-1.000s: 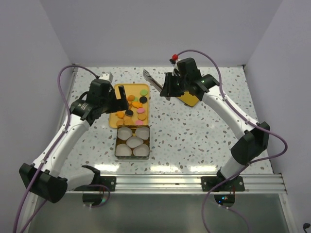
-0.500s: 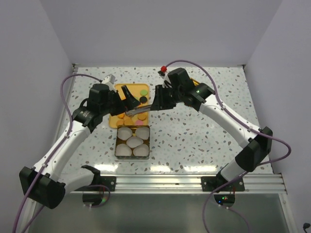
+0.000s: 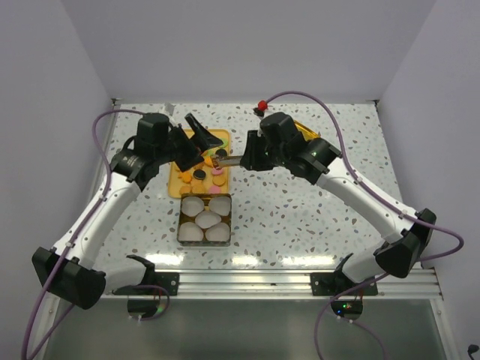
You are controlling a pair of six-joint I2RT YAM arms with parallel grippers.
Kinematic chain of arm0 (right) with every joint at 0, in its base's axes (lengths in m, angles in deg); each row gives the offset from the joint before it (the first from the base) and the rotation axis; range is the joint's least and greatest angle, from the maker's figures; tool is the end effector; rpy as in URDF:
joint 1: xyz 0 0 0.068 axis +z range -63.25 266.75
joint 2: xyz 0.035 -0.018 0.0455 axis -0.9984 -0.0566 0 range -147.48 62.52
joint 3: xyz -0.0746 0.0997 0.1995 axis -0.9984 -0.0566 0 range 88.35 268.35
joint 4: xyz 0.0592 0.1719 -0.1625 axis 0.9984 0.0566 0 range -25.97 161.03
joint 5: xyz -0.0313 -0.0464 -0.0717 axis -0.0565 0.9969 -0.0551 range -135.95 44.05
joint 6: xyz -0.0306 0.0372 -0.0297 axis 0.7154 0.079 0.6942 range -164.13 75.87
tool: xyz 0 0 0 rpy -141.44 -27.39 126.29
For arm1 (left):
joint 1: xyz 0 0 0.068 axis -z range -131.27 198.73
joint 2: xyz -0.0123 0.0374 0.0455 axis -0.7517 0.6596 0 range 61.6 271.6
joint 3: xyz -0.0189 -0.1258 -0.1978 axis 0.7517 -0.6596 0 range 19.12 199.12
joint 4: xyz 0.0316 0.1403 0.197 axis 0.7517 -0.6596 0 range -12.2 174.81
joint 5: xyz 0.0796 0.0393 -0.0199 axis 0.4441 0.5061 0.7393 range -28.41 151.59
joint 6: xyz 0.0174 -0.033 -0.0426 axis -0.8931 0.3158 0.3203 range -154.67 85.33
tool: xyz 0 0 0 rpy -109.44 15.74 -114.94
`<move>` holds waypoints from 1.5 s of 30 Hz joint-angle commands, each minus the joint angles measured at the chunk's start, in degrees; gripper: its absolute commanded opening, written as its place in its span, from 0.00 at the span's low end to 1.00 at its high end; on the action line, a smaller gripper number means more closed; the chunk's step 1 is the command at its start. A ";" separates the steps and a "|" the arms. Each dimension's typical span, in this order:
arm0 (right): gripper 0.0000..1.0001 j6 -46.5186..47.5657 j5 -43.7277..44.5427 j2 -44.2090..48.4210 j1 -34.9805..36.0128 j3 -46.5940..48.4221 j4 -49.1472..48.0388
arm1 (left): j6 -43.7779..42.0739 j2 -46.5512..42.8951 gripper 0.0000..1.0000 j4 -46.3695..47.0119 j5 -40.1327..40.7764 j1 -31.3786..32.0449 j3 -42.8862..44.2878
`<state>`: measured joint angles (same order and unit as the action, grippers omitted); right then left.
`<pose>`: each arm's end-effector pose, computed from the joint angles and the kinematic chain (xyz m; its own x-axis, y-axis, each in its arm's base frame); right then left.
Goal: Pack the cookies
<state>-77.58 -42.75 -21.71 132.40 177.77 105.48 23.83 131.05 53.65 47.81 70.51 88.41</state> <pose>0.2174 0.2192 0.3504 -0.7211 0.0497 -0.6910 -0.3415 0.8423 0.4170 0.2413 -0.1066 0.3250 -0.7206 -0.6038 -0.3409 -0.1244 0.5963 -0.7931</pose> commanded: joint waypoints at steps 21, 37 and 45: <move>0.14 -0.56 16.84 7.06 6.55 3.21 -9.27 | 20.95 5.69 1.00 15.77 -11.09 0.72 -0.48; 0.15 1.81 9.28 8.81 8.58 -0.30 -13.94 | 23.68 13.69 0.81 22.63 -13.02 -1.30 6.11; 0.15 2.78 10.68 8.65 8.58 -1.98 -11.14 | 21.75 18.00 0.00 21.23 -16.45 -3.67 11.12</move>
<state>-72.95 -31.97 -14.84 141.14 174.43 94.37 51.20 147.70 71.72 32.77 68.53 96.33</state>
